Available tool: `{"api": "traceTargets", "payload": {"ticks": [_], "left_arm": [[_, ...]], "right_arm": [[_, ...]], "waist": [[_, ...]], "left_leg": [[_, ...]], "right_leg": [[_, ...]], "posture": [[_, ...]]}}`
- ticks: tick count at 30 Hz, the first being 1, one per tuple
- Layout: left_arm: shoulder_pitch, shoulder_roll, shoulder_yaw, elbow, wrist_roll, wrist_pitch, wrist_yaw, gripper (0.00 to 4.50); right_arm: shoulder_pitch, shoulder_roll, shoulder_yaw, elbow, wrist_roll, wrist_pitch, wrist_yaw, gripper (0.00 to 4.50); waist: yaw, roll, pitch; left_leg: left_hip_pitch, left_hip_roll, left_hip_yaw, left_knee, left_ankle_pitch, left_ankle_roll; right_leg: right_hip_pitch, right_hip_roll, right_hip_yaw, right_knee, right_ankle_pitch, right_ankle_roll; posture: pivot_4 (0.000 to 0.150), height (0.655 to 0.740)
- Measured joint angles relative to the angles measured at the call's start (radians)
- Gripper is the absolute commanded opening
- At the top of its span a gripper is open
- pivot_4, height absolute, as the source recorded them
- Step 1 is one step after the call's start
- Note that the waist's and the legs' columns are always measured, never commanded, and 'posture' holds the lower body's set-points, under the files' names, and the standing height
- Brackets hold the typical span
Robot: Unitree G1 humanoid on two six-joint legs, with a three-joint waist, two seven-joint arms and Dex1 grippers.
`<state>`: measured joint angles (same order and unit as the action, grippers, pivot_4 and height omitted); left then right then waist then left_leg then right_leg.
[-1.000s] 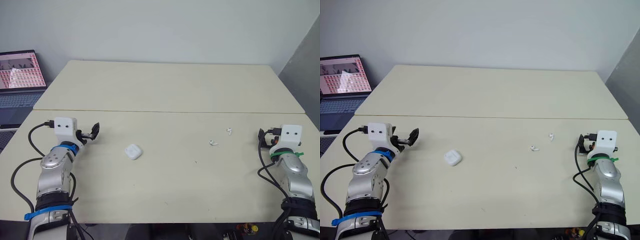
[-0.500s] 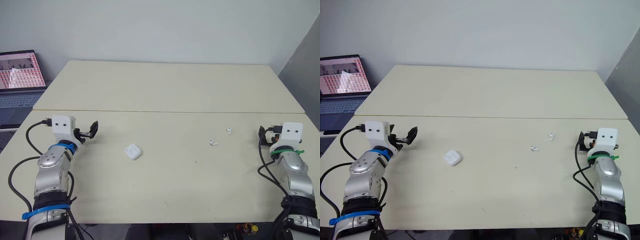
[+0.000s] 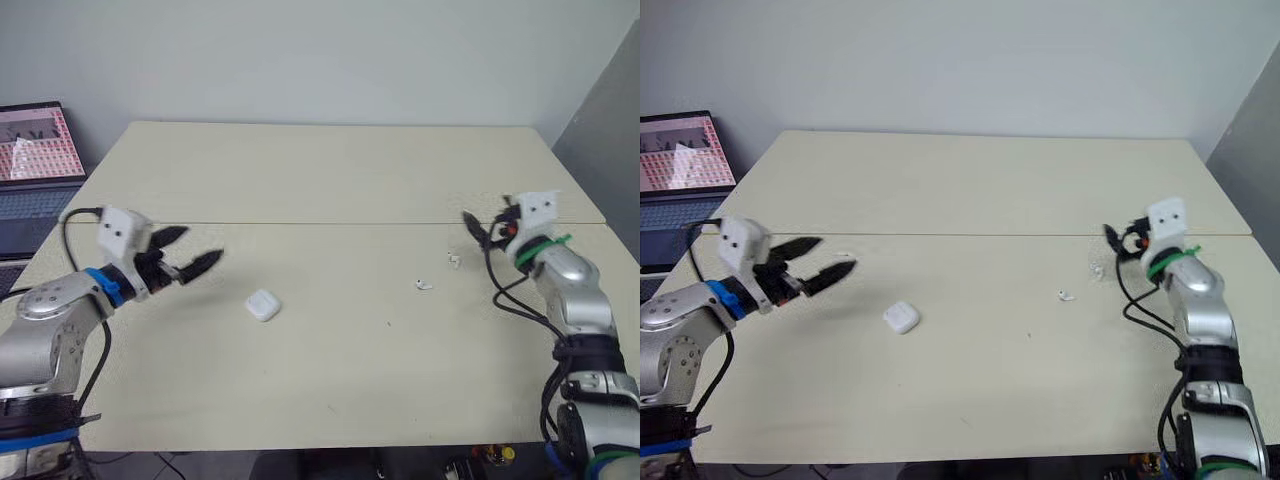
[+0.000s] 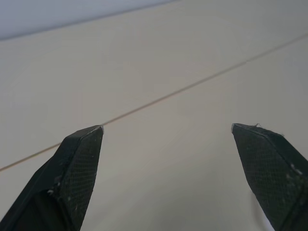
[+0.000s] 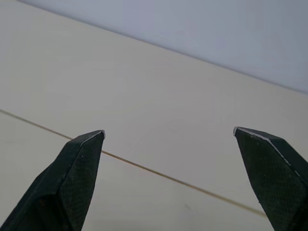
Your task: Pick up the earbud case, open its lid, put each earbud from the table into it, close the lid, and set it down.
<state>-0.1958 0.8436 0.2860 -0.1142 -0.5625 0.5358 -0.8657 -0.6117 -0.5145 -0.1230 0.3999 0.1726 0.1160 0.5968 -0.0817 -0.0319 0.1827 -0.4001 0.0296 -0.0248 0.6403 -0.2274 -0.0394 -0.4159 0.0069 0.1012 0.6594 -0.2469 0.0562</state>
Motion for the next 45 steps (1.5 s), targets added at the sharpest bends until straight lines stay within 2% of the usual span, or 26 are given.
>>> {"api": "traceTargets", "payload": {"ticks": [4, 9, 14, 19, 23, 24, 29, 34, 36, 38, 41, 45], "left_arm": [[0.036, 0.032, -0.071, -0.108, -0.027, 0.091, -0.058, 4.48], [0.067, 0.034, -0.168, -0.118, 0.050, 0.073, -0.060, 4.48], [0.069, -0.027, -0.204, -0.077, 0.110, 0.031, -0.027, 4.48], [0.075, -0.083, -0.255, -0.015, 0.171, -0.020, -0.015, 4.48], [0.072, -0.089, -0.267, 0.023, 0.208, -0.072, -0.020, 4.48], [0.070, -0.092, -0.268, 0.033, 0.211, -0.084, -0.022, 4.08], [0.059, -0.098, -0.265, 0.057, 0.211, -0.100, -0.043, 2.76], [0.038, -0.103, -0.274, 0.057, 0.228, -0.120, -0.054, 2.76], [0.000, -0.120, -0.279, 0.051, 0.256, -0.179, -0.041, 2.76], [-0.050, -0.141, -0.287, 0.054, 0.314, -0.320, -0.024, 2.76], [-0.164, -0.180, -0.331, 0.112, 0.458, -0.662, 0.023, 2.76], [-0.219, -0.200, -0.393, 0.245, 0.587, -0.978, 0.053, 2.76]], "right_arm": [[-0.051, 0.067, 0.099, -0.025, 0.085, 0.024, 0.239, 4.50], [0.007, 0.125, 0.261, -0.184, 0.166, 0.144, 0.464, 4.50], [0.058, 0.123, 0.350, -0.305, 0.164, 0.203, 0.521, 4.50], [0.073, 0.102, 0.352, -0.368, 0.163, 0.241, 0.519, 4.50], [0.073, 0.096, 0.351, -0.416, 0.168, 0.286, 0.513, 4.50], [0.073, 0.095, 0.351, -0.420, 0.168, 0.289, 0.511, 4.50], [0.073, 0.091, 0.339, -0.423, 0.168, 0.293, 0.489, 4.50], [0.073, 0.083, 0.324, -0.427, 0.166, 0.345, 0.429, 4.50], [0.071, 0.082, 0.300, -0.439, 0.185, 0.427, 0.393, 4.50], [0.053, 0.095, 0.270, -0.449, 0.237, 0.535, 0.357, 4.50], [-0.007, 0.136, 0.226, -0.454, 0.320, 0.710, 0.294, 4.50], [-0.048, 0.204, 0.210, -0.445, 0.358, 0.793, 0.228, 4.50]], "waist": [[-0.002, 0.000, 0.000], [0.001, 0.001, 0.000], [0.003, 0.001, 0.000], [0.003, 0.001, 0.000], [0.003, 0.001, 0.000], [0.003, 0.001, 0.000], [0.002, 0.000, 0.000], [0.003, 0.000, 0.000], [0.009, 0.000, 0.000], [0.014, 0.000, 0.000], [0.020, 0.000, 0.000], [0.018, 0.001, 0.000]], "left_leg": [[0.000, 0.001, -0.003, -0.001, 0.000, 0.000], [-0.002, 0.001, -0.002, -0.001, 0.000, 0.000], [-0.002, 0.001, -0.001, 0.000, 0.000, 0.000], [-0.001, 0.001, -0.001, 0.001, 0.000, 0.000], [-0.001, 0.001, -0.001, 0.001, 0.000, 0.000], [-0.001, 0.001, -0.001, 0.001, 0.000, 0.000], [-0.001, 0.001, -0.001, 0.001, 0.000, 0.000], [-0.002, 0.001, -0.001, 0.001, 0.000, 0.000], [-0.002, 0.001, -0.002, 0.001, 0.000, 0.000], [-0.002, 0.001, -0.001, 0.002, 0.000, 0.000], [-0.002, 0.001, 0.000, 0.002, 0.000, 0.000], [-0.002, 0.001, 0.000, 0.000, 0.000, 0.000]], "right_leg": [[0.000, 0.002, -0.003, 0.000, -0.001, -0.002], [-0.003, 0.001, -0.002, 0.002, -0.001, -0.002], [-0.004, 0.001, -0.002, 0.003, -0.001, -0.002], [-0.004, 0.001, -0.002, 0.004, -0.001, -0.002], [-0.004, 0.001, -0.002, 0.004, -0.001, -0.003], [-0.003, 0.001, -0.002, 0.004, -0.001, -0.002], [-0.003, 0.001, -0.001, 0.004, -0.001, -0.002], [-0.004, 0.001, -0.002, 0.004, -0.001, -0.002], [-0.004, 0.001, -0.002, 0.004, -0.001, -0.002], [-0.004, 0.001, -0.002, 0.004, -0.001, -0.002], [-0.004, 0.001, -0.001, 0.003, 0.002, -0.008], [-0.004, 0.001, -0.001, 0.003, 0.002, -0.008]], "posture": [[0.150, 0.7400], [0.150, 0.7400], [0.150, 0.7400], [0.150, 0.7400], [0.150, 0.7400], [0.150, 0.7400], [0.150, 0.7400], [0.150, 0.7400], [0.150, 0.7400], [0.150, 0.7400], [0.150, 0.7400], [0.150, 0.7400]]}}
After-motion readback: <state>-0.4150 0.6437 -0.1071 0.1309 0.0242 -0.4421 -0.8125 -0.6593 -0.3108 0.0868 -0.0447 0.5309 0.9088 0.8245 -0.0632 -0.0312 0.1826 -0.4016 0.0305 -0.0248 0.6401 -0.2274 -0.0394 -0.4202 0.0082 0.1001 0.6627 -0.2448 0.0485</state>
